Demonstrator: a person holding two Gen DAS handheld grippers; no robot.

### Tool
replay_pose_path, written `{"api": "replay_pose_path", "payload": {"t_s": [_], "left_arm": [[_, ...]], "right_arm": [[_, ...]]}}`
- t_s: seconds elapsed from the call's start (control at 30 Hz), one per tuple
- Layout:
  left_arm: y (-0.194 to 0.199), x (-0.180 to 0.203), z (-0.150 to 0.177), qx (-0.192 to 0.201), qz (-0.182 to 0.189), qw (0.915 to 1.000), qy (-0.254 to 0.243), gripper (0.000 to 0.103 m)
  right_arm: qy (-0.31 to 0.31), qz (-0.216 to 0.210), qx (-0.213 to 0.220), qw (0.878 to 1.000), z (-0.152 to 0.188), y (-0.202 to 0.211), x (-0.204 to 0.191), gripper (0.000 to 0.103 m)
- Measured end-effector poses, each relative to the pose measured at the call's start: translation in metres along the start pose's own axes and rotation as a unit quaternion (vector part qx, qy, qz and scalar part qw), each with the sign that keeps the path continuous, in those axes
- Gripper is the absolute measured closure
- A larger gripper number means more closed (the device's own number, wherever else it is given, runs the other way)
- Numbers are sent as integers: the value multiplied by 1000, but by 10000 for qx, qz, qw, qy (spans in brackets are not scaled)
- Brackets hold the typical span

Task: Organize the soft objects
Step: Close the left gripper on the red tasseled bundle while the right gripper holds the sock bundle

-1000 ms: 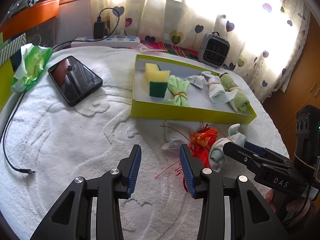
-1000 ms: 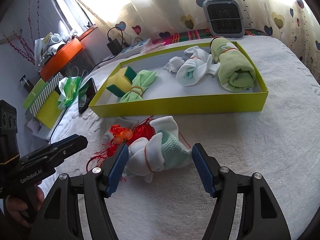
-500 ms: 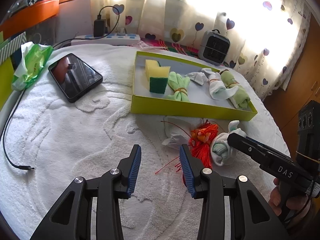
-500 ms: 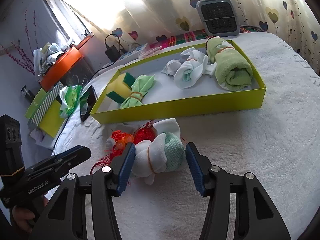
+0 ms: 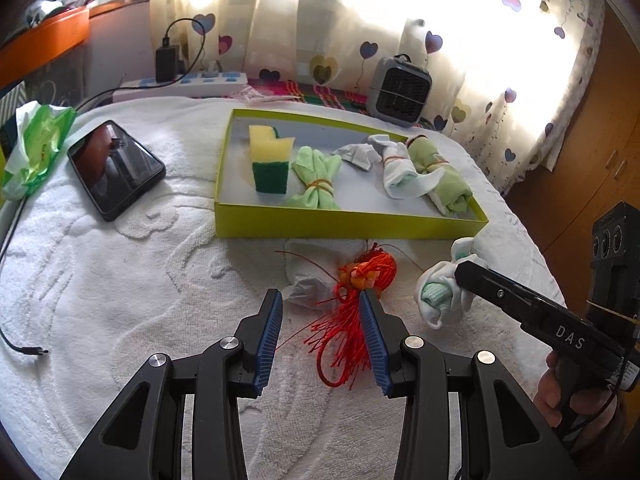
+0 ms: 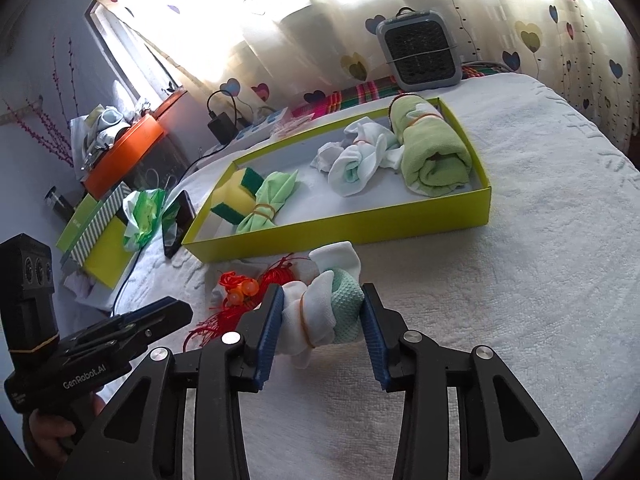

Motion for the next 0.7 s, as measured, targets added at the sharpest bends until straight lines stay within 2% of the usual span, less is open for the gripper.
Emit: {"api": "replay_pose_path", "payload": {"t_s": [0.2, 0.7], "left_arm": [[-7, 14, -9, -13, 175, 9996, -236, 65], [-30, 29, -21, -207, 172, 9982, -542, 65]], "right_arm": [[-30, 106, 95, 9999, -1, 9, 9, 63], [-13, 134, 149, 9998, -3, 14, 20, 63]]}}
Point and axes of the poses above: each gripper's, at about its wrist camera, not at the fingertips, and y roughly against the way its jaws point, x to its right, z to its underside, the point moved 1 cm from there along -y, roughly the way its jaws point, and after that the axes turned 4 degrees about -x, right-handed, at the moved point
